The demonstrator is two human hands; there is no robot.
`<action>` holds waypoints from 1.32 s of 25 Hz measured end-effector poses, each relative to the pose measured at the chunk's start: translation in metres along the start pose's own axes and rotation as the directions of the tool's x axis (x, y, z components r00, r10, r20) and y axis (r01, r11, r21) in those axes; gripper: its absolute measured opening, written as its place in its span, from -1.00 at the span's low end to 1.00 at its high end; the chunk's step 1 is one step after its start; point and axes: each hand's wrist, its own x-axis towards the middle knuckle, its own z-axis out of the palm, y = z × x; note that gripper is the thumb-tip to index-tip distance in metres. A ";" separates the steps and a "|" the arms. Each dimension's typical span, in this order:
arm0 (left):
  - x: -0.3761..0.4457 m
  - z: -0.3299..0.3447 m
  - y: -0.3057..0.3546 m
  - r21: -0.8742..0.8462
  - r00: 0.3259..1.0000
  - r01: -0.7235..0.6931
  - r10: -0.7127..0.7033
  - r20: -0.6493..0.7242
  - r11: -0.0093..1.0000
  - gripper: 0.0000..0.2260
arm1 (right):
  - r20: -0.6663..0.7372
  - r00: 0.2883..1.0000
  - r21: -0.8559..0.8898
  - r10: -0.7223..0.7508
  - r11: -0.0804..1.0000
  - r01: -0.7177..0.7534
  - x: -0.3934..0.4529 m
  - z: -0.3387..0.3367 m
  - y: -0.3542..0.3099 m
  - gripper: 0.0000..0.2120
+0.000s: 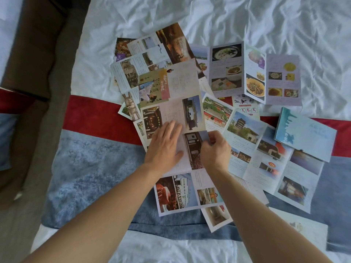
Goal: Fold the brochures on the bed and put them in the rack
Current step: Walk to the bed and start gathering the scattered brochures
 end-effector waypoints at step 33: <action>-0.008 0.041 0.057 -0.056 0.984 0.100 -0.091 0.150 0.993 -0.54 | 0.296 0.951 -0.373 0.087 0.927 0.031 -0.001 -0.038 0.082 -0.39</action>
